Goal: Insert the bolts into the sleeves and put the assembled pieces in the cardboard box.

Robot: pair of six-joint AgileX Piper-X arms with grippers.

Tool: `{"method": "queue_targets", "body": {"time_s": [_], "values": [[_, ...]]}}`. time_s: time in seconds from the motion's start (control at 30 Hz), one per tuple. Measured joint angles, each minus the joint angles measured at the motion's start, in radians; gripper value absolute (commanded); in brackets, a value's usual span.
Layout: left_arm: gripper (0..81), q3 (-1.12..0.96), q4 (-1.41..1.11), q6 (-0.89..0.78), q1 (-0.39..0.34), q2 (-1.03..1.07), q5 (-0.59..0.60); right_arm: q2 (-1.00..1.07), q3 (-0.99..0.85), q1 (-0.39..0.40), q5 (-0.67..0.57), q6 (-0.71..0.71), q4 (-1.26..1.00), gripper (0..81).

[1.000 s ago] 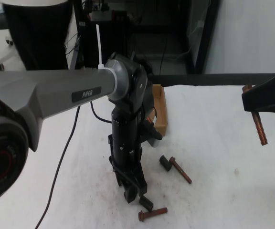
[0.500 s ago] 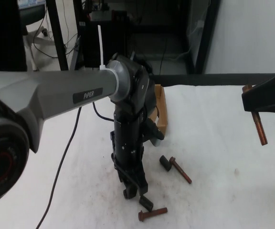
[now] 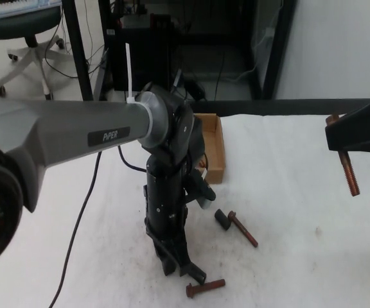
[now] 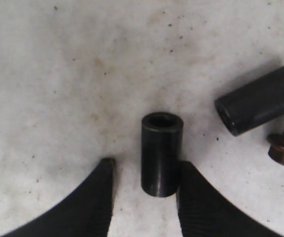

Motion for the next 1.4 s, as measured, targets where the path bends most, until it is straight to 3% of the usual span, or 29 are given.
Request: {"method": "queue_targets", "body": {"time_s": [0.53,1.4], "values": [[37.8,0.006,-0.017,0.000,-0.036,-0.001,-0.052,0.000,0.073,0.000,0.000,0.000,-0.005,0.8],[37.8,-0.031,-0.019,0.000,-0.040,0.012,-0.021,0.000,0.075,0.000,0.000,0.000,-0.042,0.8]]}}
